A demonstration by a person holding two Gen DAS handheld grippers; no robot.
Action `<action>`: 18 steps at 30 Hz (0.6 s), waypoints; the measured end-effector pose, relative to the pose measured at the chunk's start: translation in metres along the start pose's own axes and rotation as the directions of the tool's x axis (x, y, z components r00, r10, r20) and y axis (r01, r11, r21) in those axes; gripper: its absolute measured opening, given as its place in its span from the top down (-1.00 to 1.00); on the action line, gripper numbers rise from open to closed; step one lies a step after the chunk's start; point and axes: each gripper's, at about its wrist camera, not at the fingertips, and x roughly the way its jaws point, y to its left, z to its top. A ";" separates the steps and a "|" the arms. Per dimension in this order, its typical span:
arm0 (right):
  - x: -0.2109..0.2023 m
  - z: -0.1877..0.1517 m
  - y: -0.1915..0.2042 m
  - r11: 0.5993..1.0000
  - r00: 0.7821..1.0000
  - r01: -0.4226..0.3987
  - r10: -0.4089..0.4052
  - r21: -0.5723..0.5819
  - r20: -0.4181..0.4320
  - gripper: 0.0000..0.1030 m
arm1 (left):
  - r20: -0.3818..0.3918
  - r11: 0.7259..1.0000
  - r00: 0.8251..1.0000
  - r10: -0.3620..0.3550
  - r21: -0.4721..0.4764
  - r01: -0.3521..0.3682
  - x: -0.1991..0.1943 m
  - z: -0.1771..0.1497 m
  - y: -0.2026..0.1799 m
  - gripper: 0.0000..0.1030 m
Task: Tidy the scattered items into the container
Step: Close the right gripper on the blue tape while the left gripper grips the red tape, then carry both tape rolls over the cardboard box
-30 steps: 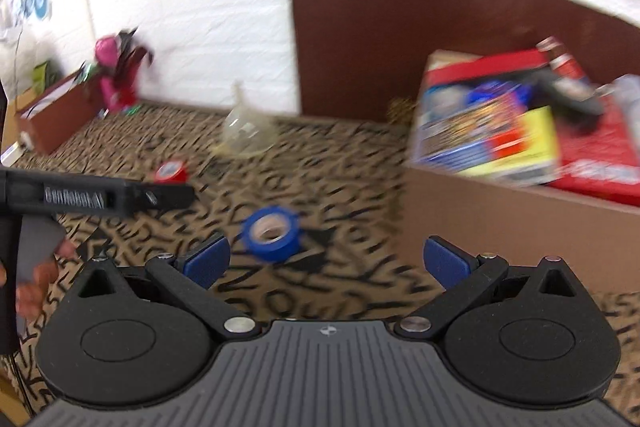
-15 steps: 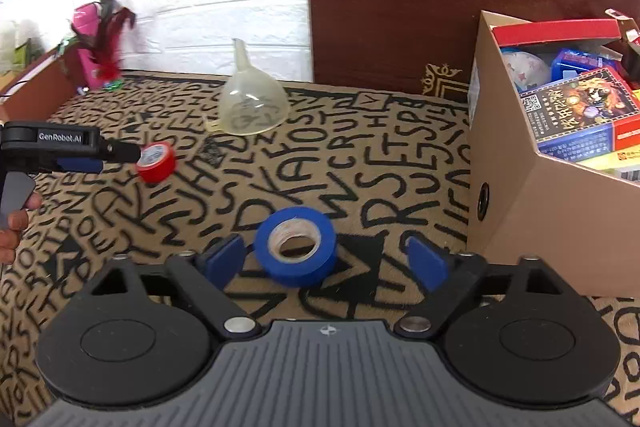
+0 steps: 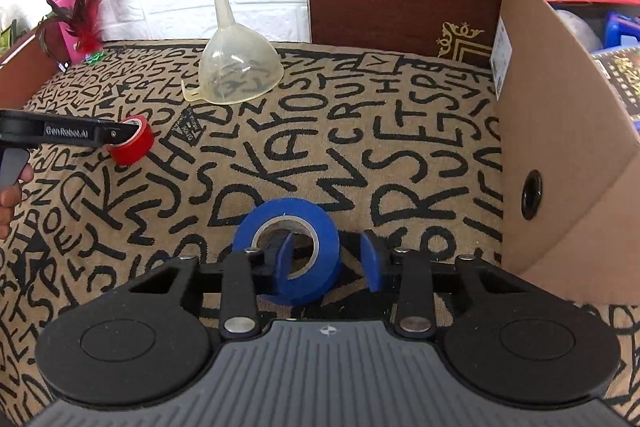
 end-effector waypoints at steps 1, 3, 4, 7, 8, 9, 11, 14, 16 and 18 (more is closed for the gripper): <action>-0.001 0.000 0.001 1.000 1.000 -0.004 0.004 -0.003 0.003 0.58 | -0.002 1.000 1.000 -0.002 0.021 0.002 -0.001 -0.001 -0.003 -0.03; -0.005 -0.003 0.001 1.000 1.000 -0.023 0.023 -0.004 0.009 0.60 | -0.013 0.998 0.999 -0.049 0.029 0.049 -0.006 -0.002 -0.005 0.67; -0.006 -0.005 0.001 0.999 0.999 -0.034 0.035 -0.004 0.011 0.61 | -0.020 0.998 0.998 -0.059 0.034 0.060 -0.008 -0.003 -0.007 0.75; -0.015 -0.013 -0.001 0.997 0.997 -0.072 0.072 0.020 0.017 0.62 | -0.030 0.994 0.995 -0.098 0.053 0.099 -0.016 -0.011 -0.018 0.91; -0.019 -0.017 -0.001 0.996 0.996 -0.083 0.083 0.028 0.020 0.63 | -0.036 0.992 0.993 -0.116 0.051 0.118 -0.019 -0.013 -0.022 0.92; -0.023 -0.021 -0.002 0.995 0.996 -0.093 0.092 0.034 0.022 0.63 | -0.045 0.989 0.989 -0.141 0.044 0.143 -0.023 -0.015 -0.026 0.92; -0.035 -0.029 -0.003 0.993 0.994 -0.110 0.109 0.039 0.032 0.63 | -0.059 0.980 0.980 -0.192 0.038 0.194 -0.029 -0.019 -0.038 0.91; -0.059 -0.040 -0.008 0.992 0.991 -0.121 0.119 0.030 0.059 0.63 | -0.053 0.968 0.970 -0.237 0.071 0.240 -0.042 -0.019 -0.063 0.91; -0.076 -0.045 -0.015 0.992 0.990 -0.120 0.118 0.028 0.083 0.63 | -0.034 0.955 0.960 -0.279 0.091 0.281 -0.053 -0.014 -0.083 0.91; -0.095 -0.048 -0.026 0.993 0.987 -0.113 0.109 0.026 0.116 0.63 | -0.010 0.937 0.944 -0.329 0.116 0.328 -0.069 -0.006 -0.106 0.91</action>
